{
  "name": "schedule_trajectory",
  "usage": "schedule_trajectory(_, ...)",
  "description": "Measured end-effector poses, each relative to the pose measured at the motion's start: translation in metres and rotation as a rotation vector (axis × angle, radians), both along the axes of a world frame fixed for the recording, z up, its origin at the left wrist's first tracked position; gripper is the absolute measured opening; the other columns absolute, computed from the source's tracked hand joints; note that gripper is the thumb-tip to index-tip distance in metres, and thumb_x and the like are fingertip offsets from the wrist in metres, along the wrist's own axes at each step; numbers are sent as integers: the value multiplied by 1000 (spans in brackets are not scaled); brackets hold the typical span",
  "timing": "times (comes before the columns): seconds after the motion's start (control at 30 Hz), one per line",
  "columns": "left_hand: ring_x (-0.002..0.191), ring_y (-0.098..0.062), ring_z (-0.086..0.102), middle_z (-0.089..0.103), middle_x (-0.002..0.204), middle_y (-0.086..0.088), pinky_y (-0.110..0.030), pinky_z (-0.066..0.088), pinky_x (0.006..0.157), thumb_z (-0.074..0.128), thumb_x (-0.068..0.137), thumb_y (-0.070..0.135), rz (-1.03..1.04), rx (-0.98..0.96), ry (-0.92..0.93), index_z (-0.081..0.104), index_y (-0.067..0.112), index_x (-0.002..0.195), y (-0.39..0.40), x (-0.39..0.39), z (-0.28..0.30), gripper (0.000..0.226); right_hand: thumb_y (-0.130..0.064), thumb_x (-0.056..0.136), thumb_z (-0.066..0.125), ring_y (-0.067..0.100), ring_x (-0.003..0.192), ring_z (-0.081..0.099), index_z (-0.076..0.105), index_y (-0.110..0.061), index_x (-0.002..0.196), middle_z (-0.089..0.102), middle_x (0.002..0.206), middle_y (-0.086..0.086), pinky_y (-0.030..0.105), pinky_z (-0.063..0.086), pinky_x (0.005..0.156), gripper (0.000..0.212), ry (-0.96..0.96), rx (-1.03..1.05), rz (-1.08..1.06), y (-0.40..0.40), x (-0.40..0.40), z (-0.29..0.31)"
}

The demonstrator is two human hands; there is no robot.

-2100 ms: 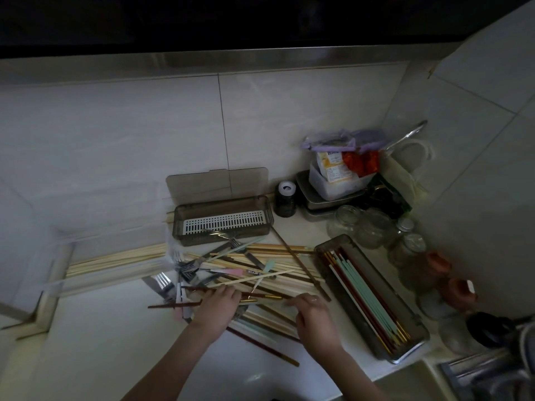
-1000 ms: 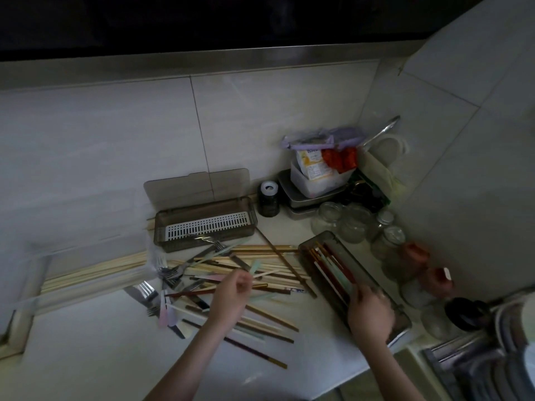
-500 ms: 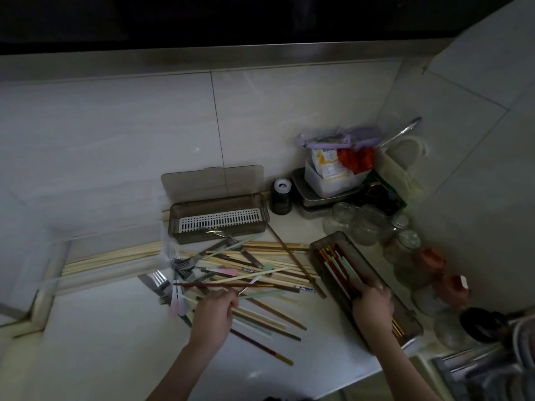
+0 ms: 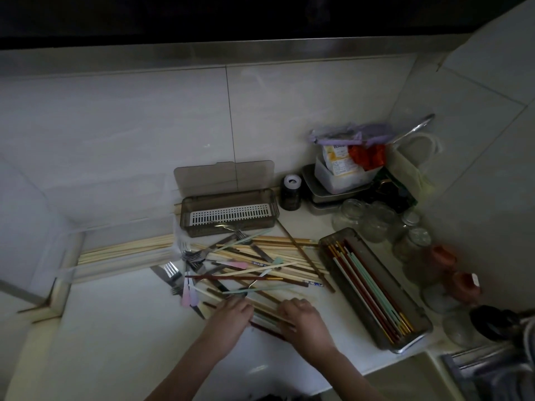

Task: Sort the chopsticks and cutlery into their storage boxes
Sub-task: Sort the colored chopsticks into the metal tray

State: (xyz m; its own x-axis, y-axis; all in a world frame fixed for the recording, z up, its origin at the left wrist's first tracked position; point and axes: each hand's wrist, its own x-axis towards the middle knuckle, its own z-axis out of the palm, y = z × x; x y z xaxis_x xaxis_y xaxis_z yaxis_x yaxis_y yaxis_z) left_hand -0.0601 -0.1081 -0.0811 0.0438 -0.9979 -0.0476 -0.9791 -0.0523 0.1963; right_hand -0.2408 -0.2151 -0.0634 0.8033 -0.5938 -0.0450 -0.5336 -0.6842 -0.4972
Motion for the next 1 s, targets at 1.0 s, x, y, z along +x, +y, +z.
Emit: schedule_trajectory(1.0, 77, -25, 62, 62, 79, -16, -31, 56, 74, 39, 97, -5, 806, -29, 2040, 54, -1, 104, -87, -38, 87, 17, -13, 98, 46, 4, 49, 51, 57, -14, 114, 56, 58, -3, 26, 51, 57, 20, -398, 783, -590, 12, 24, 59)
